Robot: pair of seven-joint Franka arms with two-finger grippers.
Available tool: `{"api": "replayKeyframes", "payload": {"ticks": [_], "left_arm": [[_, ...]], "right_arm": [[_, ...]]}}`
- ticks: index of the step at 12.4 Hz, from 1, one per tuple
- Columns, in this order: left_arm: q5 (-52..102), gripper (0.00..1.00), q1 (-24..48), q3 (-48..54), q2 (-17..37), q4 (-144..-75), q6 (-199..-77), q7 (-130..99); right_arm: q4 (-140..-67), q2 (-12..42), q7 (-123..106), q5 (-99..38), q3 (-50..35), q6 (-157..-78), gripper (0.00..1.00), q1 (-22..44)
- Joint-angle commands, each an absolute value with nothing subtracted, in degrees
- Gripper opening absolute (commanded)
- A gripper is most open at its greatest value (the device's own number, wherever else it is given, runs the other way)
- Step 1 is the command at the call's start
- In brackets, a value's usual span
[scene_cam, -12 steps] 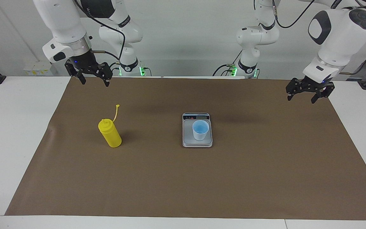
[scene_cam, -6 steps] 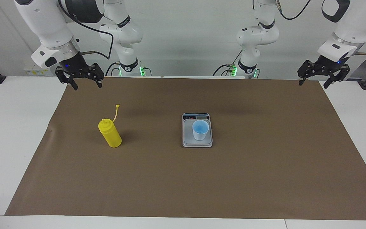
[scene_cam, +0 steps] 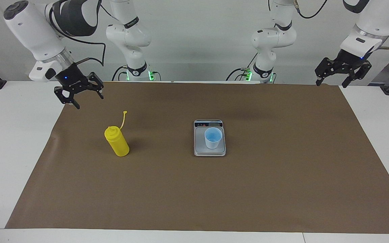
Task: Pour seasoning into cup on scale with both arms
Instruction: 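Release the cup and withdraw the left gripper to rest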
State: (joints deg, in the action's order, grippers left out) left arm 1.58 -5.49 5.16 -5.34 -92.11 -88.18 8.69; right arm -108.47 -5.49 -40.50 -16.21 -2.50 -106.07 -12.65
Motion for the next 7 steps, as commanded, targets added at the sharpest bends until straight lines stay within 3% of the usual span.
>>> {"api": "replayKeyframes", "payload": {"ticks": [1,3,7], "left_arm": [[2.02,1.0,-5.62,5.1,-3.35,-89.31,-84.3,7.82],[2.46,1.0,-5.1,5.1,-2.46,-86.84,-84.72,7.74],[2.46,1.0,-4.92,5.36,-4.13,-92.02,-89.21,7.65]], "right_arm": [[-116.08,-7.38,-55.4,-24.4,-2.81,-112.39,1.0,-16.69],[-119.08,-6.6,-63.5,-30.12,-2.81,-113.55,1.0,-18.45],[-122.33,0.26,-89.25,-44.54,-2.81,-116.0,1.0,-23.46]]}}
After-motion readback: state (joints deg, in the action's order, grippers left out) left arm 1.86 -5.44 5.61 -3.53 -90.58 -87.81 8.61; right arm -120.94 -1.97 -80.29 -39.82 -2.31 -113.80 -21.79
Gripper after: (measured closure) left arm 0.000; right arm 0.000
